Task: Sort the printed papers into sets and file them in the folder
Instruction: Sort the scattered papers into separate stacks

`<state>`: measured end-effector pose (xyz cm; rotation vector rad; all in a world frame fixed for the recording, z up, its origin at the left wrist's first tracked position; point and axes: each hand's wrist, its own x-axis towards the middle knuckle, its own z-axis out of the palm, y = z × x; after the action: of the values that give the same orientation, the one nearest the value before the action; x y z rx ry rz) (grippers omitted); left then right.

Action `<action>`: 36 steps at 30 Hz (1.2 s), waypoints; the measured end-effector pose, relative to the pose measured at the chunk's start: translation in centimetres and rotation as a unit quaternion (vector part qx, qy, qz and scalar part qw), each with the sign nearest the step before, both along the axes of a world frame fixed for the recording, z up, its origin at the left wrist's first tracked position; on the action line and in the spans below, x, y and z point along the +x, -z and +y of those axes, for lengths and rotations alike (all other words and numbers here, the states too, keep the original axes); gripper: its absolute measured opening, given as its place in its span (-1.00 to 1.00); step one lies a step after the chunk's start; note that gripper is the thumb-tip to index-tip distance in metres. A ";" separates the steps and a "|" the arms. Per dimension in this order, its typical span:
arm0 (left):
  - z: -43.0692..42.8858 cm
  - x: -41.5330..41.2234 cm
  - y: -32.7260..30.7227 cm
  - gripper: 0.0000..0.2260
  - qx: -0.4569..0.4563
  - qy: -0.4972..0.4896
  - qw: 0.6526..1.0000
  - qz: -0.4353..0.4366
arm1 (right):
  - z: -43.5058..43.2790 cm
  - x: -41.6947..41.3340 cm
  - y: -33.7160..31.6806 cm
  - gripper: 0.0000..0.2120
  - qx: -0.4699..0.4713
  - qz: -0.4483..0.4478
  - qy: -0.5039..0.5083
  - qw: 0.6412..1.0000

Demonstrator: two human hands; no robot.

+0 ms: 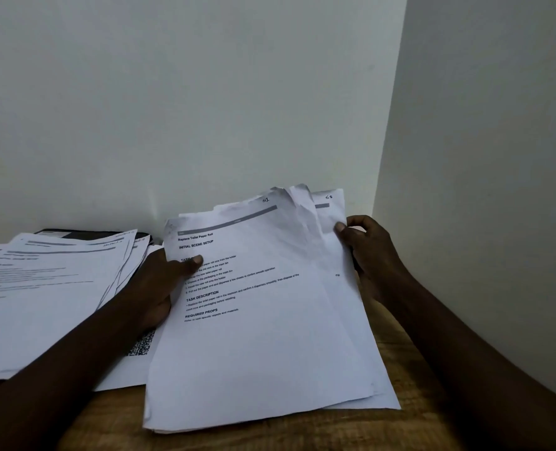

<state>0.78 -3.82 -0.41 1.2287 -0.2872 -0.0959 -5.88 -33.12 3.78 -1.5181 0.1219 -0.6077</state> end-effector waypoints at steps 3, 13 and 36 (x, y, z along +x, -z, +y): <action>0.1 -0.1 0.0 -0.57 0.005 0.000 1.000 -0.005 | -0.1 0.0 0.0 -0.96 -0.057 -0.005 0.036 0.998; -0.4 -0.6 0.0 -0.72 0.058 -0.017 0.998 0.003 | -8.1 -1.1 0.8 -0.73 -0.377 0.217 0.225 0.872; 0.2 -0.6 -0.4 -0.61 -0.002 0.025 1.000 0.006 | 0.4 -1.2 -0.3 -0.77 -0.090 0.154 -0.160 0.971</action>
<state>0.19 -3.64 0.04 1.2161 -0.3085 -0.1463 -7.05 -32.71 4.08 -1.7568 0.0575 -0.1235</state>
